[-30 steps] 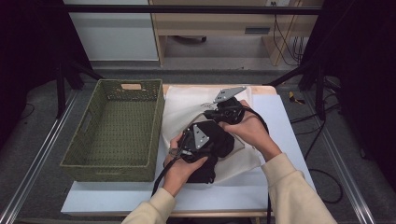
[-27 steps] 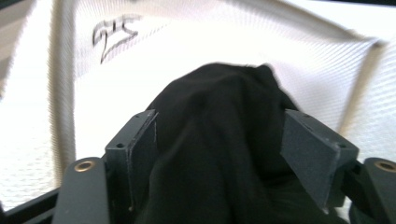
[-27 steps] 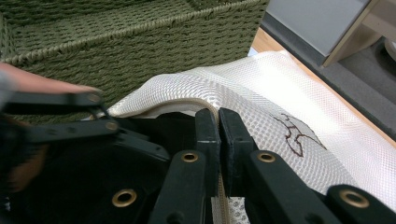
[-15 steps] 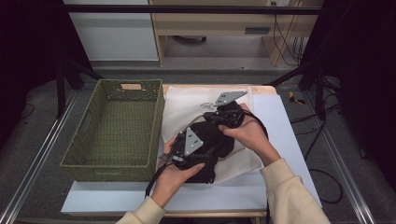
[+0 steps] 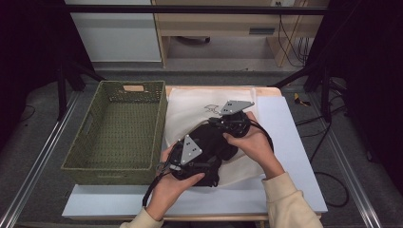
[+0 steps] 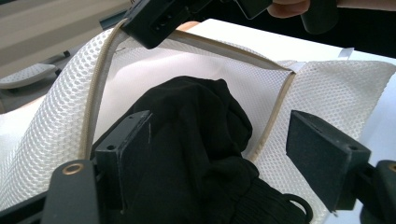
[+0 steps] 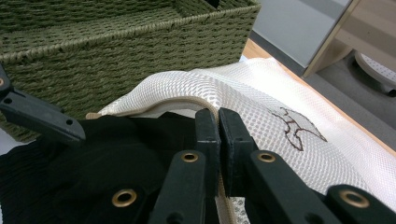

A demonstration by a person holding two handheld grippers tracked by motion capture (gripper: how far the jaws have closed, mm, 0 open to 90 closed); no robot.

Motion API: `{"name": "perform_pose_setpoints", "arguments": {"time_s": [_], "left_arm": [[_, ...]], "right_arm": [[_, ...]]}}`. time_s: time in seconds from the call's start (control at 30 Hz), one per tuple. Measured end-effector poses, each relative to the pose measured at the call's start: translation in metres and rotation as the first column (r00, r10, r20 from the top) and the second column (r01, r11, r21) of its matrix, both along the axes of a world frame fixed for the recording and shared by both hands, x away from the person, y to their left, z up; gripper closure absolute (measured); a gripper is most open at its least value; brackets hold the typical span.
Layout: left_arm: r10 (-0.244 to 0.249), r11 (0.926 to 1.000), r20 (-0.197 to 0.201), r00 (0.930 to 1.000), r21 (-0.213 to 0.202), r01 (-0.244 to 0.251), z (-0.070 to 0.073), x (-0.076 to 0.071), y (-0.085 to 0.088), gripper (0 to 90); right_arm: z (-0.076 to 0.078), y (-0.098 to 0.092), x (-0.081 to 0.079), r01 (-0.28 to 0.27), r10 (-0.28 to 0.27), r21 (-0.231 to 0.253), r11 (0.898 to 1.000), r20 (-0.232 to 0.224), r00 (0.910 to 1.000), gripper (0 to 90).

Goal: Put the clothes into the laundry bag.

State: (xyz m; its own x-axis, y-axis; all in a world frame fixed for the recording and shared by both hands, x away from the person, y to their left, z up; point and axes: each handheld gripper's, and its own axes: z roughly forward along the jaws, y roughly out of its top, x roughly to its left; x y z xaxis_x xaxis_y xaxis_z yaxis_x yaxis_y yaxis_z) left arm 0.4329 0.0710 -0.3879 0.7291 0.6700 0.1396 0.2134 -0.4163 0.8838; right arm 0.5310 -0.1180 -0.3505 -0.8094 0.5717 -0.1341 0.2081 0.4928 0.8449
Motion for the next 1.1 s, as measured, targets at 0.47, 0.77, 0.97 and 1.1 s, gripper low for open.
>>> {"name": "perform_pose_setpoints", "arguments": {"time_s": [0.47, 0.77, 0.97, 1.1], "left_arm": [[0.001, 0.9993, 0.0, 1.0, 0.036, -0.001, -0.006, -0.022, 0.009, 22.8], [0.005, 1.0, -0.021, 0.9998, 0.003, -0.005, -0.011, -0.034, 0.017, 39.3], [0.004, 0.9997, -0.038, 0.9993, 0.023, -0.003, -0.018, -0.04, 0.024, 64.1], [0.004, 0.9994, -0.054, 0.9985, 0.033, -0.002, -0.028, -0.044, 0.026, 72.8]], "right_arm": [[-0.005, -0.007, -0.008, 0.02, -0.02, 0.011, 1.0, 0.008, 0.9998, 87.2], [-0.009, -0.006, -0.01, 0.027, -0.027, 0.005, 1.0, 0.005, 0.9996, 87.2], [-0.012, -0.009, -0.01, 0.027, -0.027, 0.015, 1.0, 0.002, 0.9996, 87.2], [-0.013, -0.01, -0.01, 0.028, -0.028, 0.024, 0.999, -0.007, 0.9996, 87.2]]}}
